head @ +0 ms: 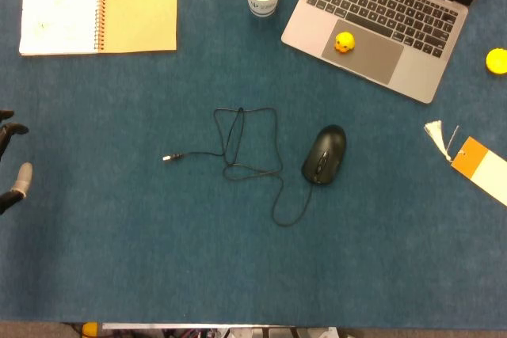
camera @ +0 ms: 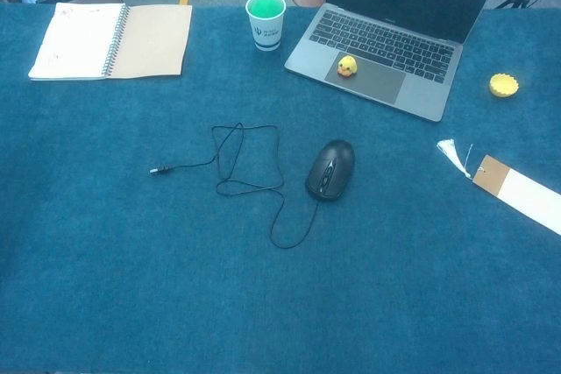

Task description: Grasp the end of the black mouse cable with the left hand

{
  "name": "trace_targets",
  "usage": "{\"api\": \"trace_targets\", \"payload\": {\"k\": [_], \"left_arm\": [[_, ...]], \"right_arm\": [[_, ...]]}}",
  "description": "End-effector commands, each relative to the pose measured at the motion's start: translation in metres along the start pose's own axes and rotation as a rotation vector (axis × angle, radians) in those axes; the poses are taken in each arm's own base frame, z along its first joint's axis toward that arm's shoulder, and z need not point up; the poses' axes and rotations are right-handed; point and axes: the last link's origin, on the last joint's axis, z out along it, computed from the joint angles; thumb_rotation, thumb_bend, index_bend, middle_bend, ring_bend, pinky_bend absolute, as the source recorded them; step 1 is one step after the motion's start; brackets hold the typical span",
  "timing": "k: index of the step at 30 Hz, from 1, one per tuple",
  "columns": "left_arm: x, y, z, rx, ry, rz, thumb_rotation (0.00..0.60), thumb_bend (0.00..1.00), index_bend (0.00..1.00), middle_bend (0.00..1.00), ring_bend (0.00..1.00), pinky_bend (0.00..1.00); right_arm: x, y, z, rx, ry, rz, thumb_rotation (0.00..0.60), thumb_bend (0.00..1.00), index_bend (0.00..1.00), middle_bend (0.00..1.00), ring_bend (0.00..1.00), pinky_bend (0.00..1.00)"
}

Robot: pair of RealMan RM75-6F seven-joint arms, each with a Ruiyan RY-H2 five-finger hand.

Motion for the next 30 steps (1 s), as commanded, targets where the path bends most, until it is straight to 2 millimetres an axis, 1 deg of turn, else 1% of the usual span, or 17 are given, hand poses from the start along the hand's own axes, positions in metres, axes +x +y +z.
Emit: {"api": "trace_targets", "payload": {"k": [1, 8, 14, 17, 20, 30], "left_arm": [[0.0, 0.0, 0.0, -0.001, -0.001, 0.001, 0.6, 0.34, 0.33, 0.24, 0.01, 0.0], [-0.001, 0.0, 0.001, -0.013, -0.01, 0.005, 0.6, 0.34, 0.33, 0.24, 0.01, 0.0], [-0.003, 0.005, 0.009, -0.051, -0.059, 0.008, 0.6, 0.34, 0.33, 0.24, 0.01, 0.0], [-0.011, 0.01, 0.012, -0.079, -0.106, 0.005, 0.6, 0.34, 0.33, 0.24, 0.01, 0.0], [-0.024, 0.018, 0.015, -0.116, -0.177, 0.014, 0.6, 0.34, 0.33, 0.24, 0.01, 0.0], [-0.056, 0.048, 0.037, -0.158, -0.284, -0.033, 0.6, 0.3, 0.35, 0.24, 0.01, 0.0]], "right_arm": [[-0.001, 0.0, 0.0, 0.0, -0.002, 0.0, 0.6, 0.37, 0.61, 0.45, 0.35, 0.42], [0.0, 0.001, 0.0, 0.0, 0.0, -0.001, 0.6, 0.37, 0.61, 0.45, 0.35, 0.42], [0.0, 0.0, 0.0, 0.002, 0.0, -0.001, 0.6, 0.37, 0.61, 0.45, 0.35, 0.42], [0.0, 0.001, 0.0, -0.001, -0.002, -0.001, 0.6, 0.37, 0.61, 0.45, 0.35, 0.42], [-0.001, 0.001, 0.0, -0.001, -0.004, -0.001, 0.6, 0.37, 0.61, 0.45, 0.35, 0.42], [-0.002, 0.006, 0.001, -0.017, -0.008, -0.006, 0.6, 0.37, 0.61, 0.45, 0.35, 0.42]]}}
